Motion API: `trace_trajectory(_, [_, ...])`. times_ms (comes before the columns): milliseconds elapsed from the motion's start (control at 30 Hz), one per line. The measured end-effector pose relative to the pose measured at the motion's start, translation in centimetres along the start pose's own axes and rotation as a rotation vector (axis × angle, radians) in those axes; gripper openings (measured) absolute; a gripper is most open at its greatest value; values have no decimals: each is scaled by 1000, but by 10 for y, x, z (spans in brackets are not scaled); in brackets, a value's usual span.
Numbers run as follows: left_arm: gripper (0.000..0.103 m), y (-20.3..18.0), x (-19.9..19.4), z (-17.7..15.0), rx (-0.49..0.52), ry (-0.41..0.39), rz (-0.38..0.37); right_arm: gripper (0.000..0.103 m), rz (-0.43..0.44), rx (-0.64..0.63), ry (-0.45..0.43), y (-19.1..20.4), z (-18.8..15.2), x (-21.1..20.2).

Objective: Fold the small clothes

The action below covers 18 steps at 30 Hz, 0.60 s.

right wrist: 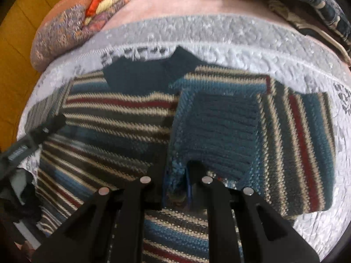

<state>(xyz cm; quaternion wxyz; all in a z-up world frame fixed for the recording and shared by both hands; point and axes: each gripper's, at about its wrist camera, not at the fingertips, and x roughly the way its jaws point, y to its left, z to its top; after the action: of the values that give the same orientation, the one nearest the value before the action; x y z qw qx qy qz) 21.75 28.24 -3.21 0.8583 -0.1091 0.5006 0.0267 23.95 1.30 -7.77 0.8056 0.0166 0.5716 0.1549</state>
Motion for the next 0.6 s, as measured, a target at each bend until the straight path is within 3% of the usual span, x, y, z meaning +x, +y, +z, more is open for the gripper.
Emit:
trace_trajectory(200, [97,-20,5,-5,45,25,-33,23,40,-40,45,2,-12,15])
trace_trajectory(267, [97,-27,7,-7,51,40,-53,27,99,-36,66,-1,-12,11])
trace_trajectory(367, [97,-37,11,-10,52,70,-90,41,217,-22,99,-22,-8,-12])
trace_trajectory(467, [97,-49,14,-15,49,109,-149,41,168,6,14,-61,-3,-48])
trace_trajectory(533, [97,-60,17,-18,54,132,-194,42,97,91,-47,-99,0,-69])
trace_trajectory(600, [97,-73,18,-22,62,149,-232,42,98,225,-87,-142,-2,-81])
